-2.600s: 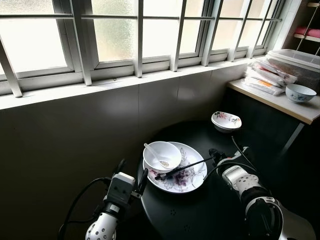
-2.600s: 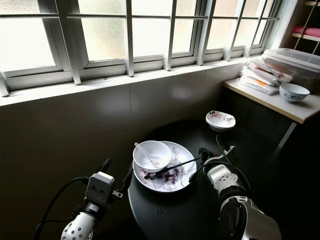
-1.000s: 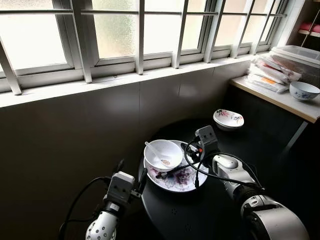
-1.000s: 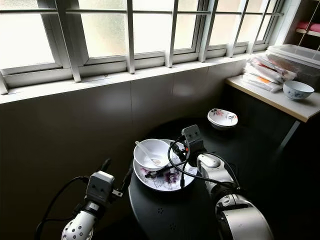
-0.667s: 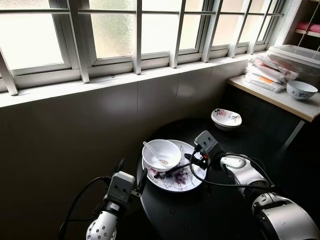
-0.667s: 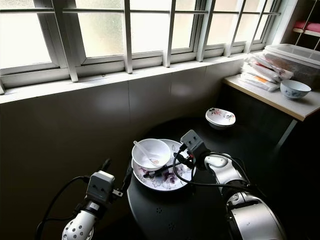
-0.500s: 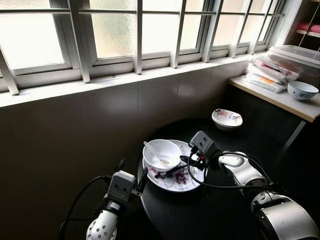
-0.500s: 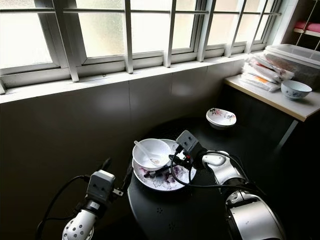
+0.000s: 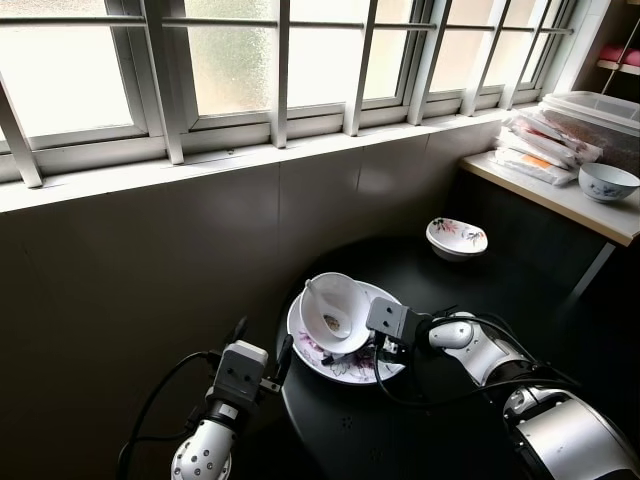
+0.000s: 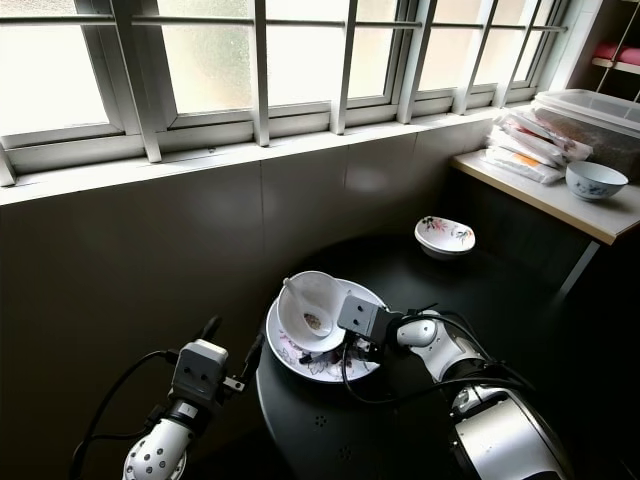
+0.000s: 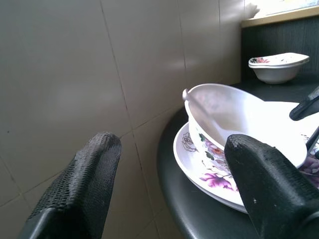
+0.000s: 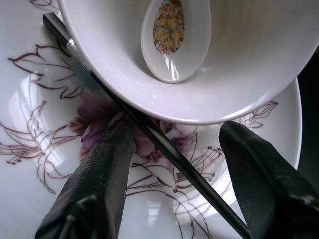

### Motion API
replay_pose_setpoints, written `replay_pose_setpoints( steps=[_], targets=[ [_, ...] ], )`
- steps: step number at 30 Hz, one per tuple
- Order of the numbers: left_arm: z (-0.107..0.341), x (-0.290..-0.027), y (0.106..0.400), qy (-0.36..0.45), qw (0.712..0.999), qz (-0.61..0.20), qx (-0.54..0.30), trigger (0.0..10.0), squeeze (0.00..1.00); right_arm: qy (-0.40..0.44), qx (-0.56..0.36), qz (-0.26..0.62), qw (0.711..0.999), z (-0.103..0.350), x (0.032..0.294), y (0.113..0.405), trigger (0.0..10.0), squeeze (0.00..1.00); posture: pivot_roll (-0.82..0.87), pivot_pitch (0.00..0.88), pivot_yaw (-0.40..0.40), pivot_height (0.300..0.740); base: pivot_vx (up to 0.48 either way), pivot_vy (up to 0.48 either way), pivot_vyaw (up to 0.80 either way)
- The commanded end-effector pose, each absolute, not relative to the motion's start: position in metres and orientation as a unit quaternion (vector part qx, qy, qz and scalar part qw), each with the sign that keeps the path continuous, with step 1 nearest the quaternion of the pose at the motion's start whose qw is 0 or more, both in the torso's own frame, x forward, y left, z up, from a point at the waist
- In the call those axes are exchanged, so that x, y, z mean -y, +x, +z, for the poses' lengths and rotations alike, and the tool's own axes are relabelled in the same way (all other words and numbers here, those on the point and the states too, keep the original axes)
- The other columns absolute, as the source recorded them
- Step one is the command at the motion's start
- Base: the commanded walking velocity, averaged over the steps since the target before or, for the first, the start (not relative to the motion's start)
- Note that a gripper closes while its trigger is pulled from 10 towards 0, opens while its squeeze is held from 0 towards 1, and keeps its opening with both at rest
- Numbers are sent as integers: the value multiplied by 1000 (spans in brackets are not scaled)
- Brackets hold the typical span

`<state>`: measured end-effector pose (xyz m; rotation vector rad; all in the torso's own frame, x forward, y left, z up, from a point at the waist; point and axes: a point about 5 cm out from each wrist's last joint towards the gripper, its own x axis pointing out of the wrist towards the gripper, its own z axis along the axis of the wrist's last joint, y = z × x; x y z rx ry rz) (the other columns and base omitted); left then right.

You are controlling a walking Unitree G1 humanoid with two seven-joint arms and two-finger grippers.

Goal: Kitchen organization

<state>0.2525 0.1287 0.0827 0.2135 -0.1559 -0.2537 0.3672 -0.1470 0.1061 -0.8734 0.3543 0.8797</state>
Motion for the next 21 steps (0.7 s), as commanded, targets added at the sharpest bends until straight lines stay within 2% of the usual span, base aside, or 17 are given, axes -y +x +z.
replay_pose_setpoints(
  steps=[1,8,21],
  targets=[
    [81,-127,254,107,983,-128,72,10000,0,-427,-157,399,796,117,152,373,10000,0,95,0,-86,740,0,0,0],
    [80,-126,253,105,984,-126,71,10000,0,-431,-151,381,804,124,155,377,10000,0,97,0,-88,740,0,0,0],
    [78,-126,253,104,984,-128,67,10000,0,-473,-169,380,777,112,161,373,10000,0,99,0,-84,740,0,0,0]
  ],
)
